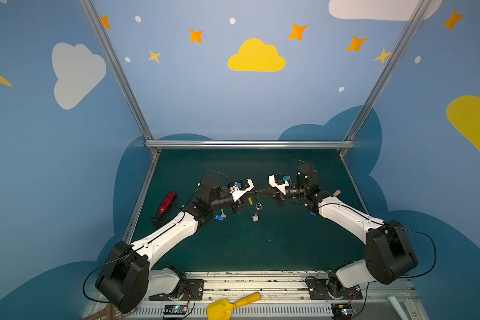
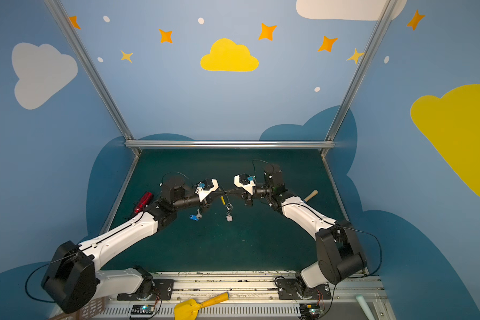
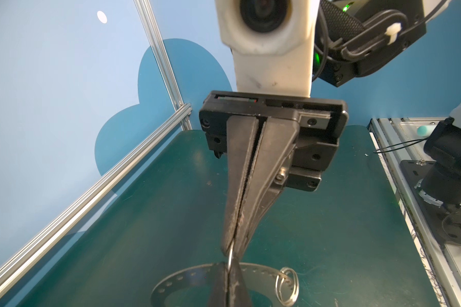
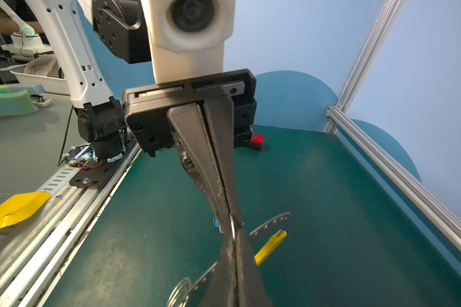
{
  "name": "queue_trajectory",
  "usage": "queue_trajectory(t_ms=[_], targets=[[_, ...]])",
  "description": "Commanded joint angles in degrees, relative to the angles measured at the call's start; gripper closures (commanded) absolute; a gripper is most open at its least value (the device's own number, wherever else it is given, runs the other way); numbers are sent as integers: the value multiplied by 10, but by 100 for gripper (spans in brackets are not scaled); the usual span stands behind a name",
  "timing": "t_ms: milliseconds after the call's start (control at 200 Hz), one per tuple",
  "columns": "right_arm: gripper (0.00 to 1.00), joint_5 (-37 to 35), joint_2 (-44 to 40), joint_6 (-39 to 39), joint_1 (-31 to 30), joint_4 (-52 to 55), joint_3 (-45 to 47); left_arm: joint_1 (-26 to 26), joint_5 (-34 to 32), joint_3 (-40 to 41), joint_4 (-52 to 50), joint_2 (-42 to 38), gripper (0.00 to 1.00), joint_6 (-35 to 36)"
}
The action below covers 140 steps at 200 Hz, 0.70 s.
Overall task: Attach keys to a key ring
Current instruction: Pass the keyring.
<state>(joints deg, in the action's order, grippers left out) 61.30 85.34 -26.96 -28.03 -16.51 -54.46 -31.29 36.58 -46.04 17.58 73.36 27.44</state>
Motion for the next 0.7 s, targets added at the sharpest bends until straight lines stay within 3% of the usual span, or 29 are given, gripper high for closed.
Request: queue_trajectory(t_ms=[0, 95, 210, 486, 696], targets=[[100, 10, 4, -21, -5, 51, -27, 0, -3, -1, -6, -18, 96, 13], [100, 5, 2, -52, -7, 102, -43, -2, -14, -14, -44, -18, 91, 32], [100, -5, 3, -91, -8, 170, -65, -6, -23, -47, -124, -15, 74, 83], [100, -12, 9, -111, -9, 255, -100, -7, -33, -98, -229, -1, 79, 158], [100, -21, 6, -119, -15, 277, -109, -7, -9, -121, -253, 16, 83, 167]])
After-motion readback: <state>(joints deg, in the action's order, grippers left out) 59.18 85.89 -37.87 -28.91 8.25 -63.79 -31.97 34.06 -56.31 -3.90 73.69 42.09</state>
